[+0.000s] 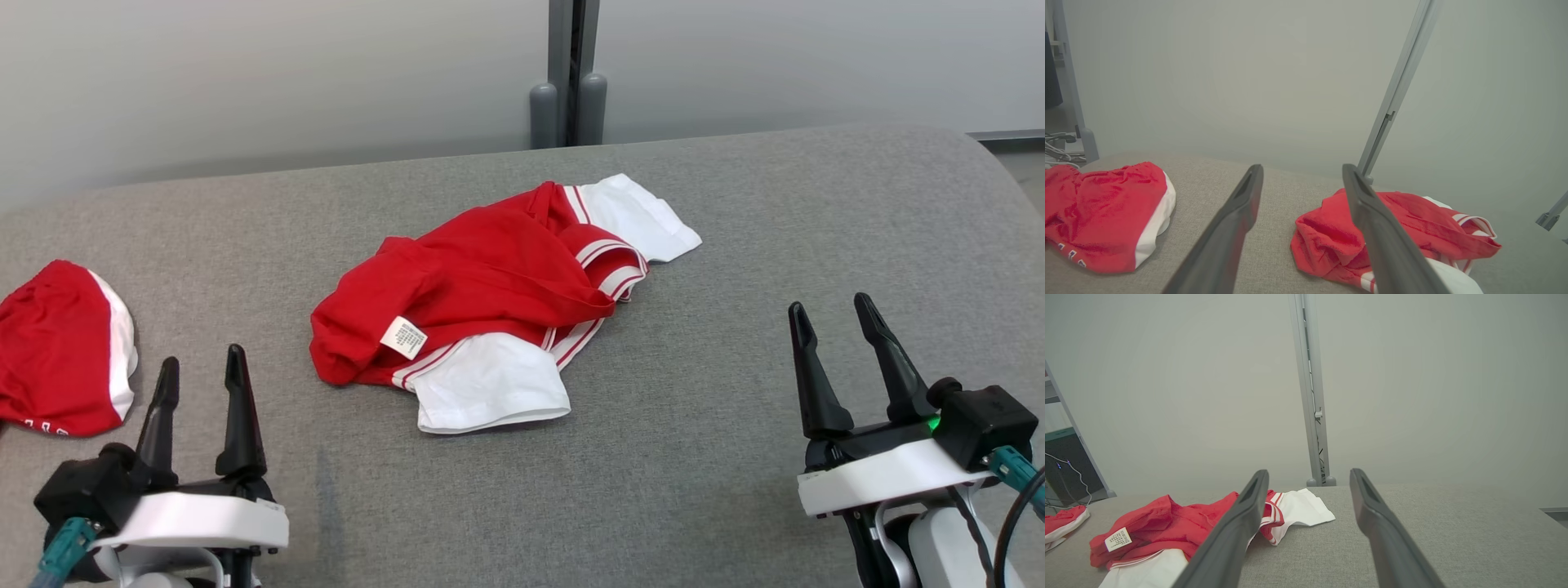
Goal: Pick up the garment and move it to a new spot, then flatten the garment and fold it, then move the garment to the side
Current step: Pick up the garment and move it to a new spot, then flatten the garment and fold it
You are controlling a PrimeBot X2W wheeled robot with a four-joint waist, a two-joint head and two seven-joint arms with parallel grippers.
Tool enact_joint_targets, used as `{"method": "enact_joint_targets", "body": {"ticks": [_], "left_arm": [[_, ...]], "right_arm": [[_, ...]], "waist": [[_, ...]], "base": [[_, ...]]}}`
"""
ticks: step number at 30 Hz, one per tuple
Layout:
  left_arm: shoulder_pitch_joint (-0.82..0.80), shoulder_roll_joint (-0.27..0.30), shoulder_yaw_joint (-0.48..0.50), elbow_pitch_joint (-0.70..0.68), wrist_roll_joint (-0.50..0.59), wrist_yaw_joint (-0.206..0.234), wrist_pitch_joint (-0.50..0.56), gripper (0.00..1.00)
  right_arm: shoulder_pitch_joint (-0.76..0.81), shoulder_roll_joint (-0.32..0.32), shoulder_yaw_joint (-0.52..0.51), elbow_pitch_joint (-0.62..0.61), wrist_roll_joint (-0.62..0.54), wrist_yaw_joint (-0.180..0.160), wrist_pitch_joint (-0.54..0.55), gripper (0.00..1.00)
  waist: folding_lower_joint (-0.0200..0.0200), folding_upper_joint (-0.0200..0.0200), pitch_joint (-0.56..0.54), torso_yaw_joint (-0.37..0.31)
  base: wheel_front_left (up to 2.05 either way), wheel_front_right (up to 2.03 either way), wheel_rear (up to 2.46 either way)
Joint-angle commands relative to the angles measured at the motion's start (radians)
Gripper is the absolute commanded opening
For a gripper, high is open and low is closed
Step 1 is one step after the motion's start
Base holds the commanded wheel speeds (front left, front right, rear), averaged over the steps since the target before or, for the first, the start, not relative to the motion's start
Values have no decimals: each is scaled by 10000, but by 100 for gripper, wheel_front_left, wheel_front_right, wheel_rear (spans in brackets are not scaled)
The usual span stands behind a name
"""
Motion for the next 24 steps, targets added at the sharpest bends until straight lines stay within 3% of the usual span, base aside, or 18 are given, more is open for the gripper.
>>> {"method": "enact_joint_targets", "body": {"ticks": [1,10,24], "left_arm": [[95,-119,140,26,153,-135,-16,100],[30,-1089,994,610,1141,-1279,-17,100],[-187,-1677,1555,948,1848,-1980,-18,100]], "right_arm": [[131,-57,-57,-90,-11,20,-30,100],[47,-90,48,-11,-14,20,-30,100],[-412,-348,709,283,272,20,-30,100]], "waist": [[0,0,45,66],[0,0,21,324],[0,0,23,741]], "base": [[0,0,0],[0,0,0],[0,0,0]]}}
